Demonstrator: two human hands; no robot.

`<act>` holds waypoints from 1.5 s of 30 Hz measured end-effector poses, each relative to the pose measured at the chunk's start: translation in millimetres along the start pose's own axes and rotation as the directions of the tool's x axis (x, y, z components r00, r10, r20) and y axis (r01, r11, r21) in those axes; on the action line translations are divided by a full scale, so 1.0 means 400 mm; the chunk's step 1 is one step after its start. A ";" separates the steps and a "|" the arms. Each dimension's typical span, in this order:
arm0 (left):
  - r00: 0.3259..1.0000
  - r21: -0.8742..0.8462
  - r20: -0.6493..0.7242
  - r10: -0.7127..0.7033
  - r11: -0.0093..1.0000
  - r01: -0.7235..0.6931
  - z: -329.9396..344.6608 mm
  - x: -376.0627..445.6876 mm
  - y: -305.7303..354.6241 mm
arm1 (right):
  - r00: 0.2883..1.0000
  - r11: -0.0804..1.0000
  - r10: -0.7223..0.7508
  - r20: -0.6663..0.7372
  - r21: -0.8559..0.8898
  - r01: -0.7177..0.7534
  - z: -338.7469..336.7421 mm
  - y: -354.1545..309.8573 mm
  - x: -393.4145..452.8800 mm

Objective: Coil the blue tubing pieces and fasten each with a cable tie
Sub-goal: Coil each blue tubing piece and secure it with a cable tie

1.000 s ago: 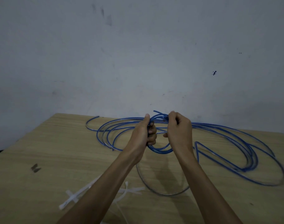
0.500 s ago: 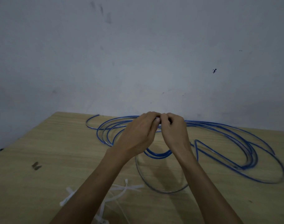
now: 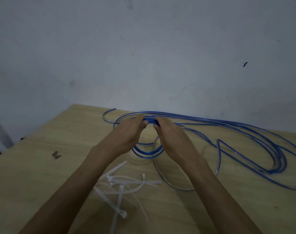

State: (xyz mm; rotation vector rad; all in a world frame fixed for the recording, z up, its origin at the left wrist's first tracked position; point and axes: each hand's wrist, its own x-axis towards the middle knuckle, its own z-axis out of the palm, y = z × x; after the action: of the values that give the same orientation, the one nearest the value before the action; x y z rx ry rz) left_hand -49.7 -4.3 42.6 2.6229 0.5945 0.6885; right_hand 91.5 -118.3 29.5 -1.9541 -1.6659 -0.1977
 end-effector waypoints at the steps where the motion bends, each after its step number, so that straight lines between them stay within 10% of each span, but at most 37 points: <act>1: 1.000 0.013 -0.011 0.009 1.000 -0.009 0.001 -0.010 -0.011 | 1.000 1.000 -0.020 0.001 -0.017 0.020 0.010 -0.008 -0.003; 5: 0.997 -0.198 -0.057 -0.055 0.979 0.043 0.019 -0.046 -0.046 | 0.997 0.995 -0.076 -0.006 -0.070 0.075 0.036 -0.023 -0.013; 13: 0.953 -0.725 0.105 -0.284 0.634 0.268 0.039 -0.071 -0.038 | 0.997 0.976 -0.076 -0.008 -0.203 0.073 0.066 -0.054 -0.025; 24: 0.934 -0.530 -0.166 -0.316 0.828 0.186 0.005 -0.078 -0.109 | 0.977 0.997 -0.054 0.208 -0.048 0.066 -0.042 -0.121 -0.038; 27: 0.915 -0.517 -0.193 -0.355 0.829 0.213 0.000 -0.079 -0.126 | 0.764 1.000 -0.008 0.645 -0.007 0.016 -0.062 -0.145 -0.064; 30: 0.902 -0.540 -0.197 -0.384 0.810 0.228 0.000 -0.081 -0.130 | 0.625 0.996 0.005 0.781 -0.058 0.065 -0.043 -0.162 -0.082; 45: 0.852 -0.622 -0.172 -0.495 0.725 0.296 0.016 -0.080 -0.138 | 0.737 1.000 0.010 0.676 0.011 -0.024 -0.138 -0.090 -0.059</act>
State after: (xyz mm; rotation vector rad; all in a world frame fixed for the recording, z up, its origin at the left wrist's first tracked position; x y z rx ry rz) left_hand -88.4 25.6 0.8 1.7409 0.8602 0.9848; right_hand 65.5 -163.5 76.1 -2.1679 -2.0615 0.6242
